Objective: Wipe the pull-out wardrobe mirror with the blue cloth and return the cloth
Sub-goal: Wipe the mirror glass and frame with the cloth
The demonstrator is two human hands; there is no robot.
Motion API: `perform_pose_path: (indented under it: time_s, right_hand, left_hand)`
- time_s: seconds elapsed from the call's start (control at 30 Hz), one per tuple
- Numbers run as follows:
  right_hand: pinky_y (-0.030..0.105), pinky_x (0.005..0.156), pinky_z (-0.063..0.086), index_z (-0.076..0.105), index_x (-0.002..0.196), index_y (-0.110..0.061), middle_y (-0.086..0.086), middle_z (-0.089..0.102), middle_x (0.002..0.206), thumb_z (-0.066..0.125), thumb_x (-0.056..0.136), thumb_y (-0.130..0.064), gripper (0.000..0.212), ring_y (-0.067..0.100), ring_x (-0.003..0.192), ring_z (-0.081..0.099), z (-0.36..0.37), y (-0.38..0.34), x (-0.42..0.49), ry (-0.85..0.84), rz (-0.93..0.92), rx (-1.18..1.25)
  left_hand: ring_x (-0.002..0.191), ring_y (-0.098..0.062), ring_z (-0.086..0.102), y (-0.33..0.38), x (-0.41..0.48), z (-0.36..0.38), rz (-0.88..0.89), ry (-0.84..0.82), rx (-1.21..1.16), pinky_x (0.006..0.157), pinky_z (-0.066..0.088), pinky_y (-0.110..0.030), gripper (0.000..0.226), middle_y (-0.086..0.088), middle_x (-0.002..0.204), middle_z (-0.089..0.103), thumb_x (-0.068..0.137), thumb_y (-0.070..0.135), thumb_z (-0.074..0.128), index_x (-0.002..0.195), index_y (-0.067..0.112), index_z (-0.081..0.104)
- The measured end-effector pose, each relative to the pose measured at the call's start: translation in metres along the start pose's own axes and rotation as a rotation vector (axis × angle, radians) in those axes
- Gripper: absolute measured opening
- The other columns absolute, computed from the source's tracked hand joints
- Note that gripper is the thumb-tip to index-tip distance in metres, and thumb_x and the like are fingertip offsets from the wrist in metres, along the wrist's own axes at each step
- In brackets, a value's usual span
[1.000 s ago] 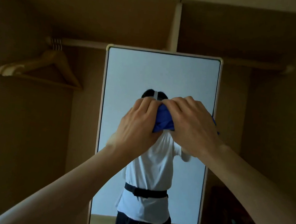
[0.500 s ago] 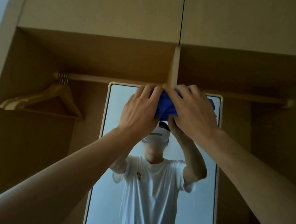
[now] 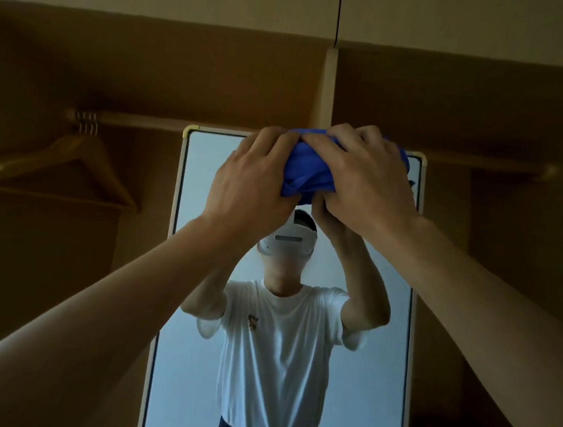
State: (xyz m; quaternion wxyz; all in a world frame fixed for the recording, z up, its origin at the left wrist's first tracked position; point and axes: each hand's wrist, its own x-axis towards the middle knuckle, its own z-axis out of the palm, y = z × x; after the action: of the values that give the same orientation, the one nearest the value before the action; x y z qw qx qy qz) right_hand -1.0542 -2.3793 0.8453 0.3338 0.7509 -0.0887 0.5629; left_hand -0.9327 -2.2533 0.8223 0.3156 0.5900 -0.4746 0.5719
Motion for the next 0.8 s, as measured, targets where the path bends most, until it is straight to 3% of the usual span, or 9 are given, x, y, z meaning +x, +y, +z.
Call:
perform_pose_path:
  time_s: [0.2, 0.7, 0.8]
  right_hand:
    - [0.052, 0.097, 0.043, 0.046, 0.144, -0.026, 0.006, 0.052, 0.138, 0.067, 0.08, -0.023, 0.067, 0.036, 0.12, 0.048, 0.002, -0.006, -0.015, -0.007, 0.019, 0.039]
    - [0.051, 0.1, 0.04, 0.047, 0.145, -0.027, 0.001, 0.051, 0.143, 0.075, 0.08, -0.044, 0.073, 0.034, 0.123, 0.047, 0.01, -0.043, -0.111, -0.12, 0.063, 0.078]
    - [0.052, 0.101, 0.039, 0.046, 0.146, -0.026, 0.003, 0.05, 0.145, 0.073, 0.082, -0.038, 0.071, 0.035, 0.124, 0.047, 0.011, -0.055, -0.132, -0.159, 0.066, 0.081]
  left_hand:
    - [0.117, -0.028, 0.056, 0.003, -0.014, 0.005, -0.01, 0.013, -0.027, 0.084, 0.05, -0.037, 0.065, -0.004, 0.132, 0.055, 0.076, 0.031, 0.075, 0.135, 0.015, 0.053]
    - [0.125, -0.033, 0.054, 0.022, -0.114, 0.015, -0.017, -0.052, -0.115, 0.099, 0.051, -0.04, 0.057, -0.013, 0.135, 0.058, 0.083, 0.025, 0.073, 0.134, 0.003, 0.06]
    - [0.128, -0.038, 0.052, 0.026, -0.137, 0.017, -0.026, -0.074, -0.129, 0.104, 0.048, -0.045, 0.057, -0.017, 0.136, 0.057, 0.085, 0.025, 0.07, 0.135, 0.0, 0.059]
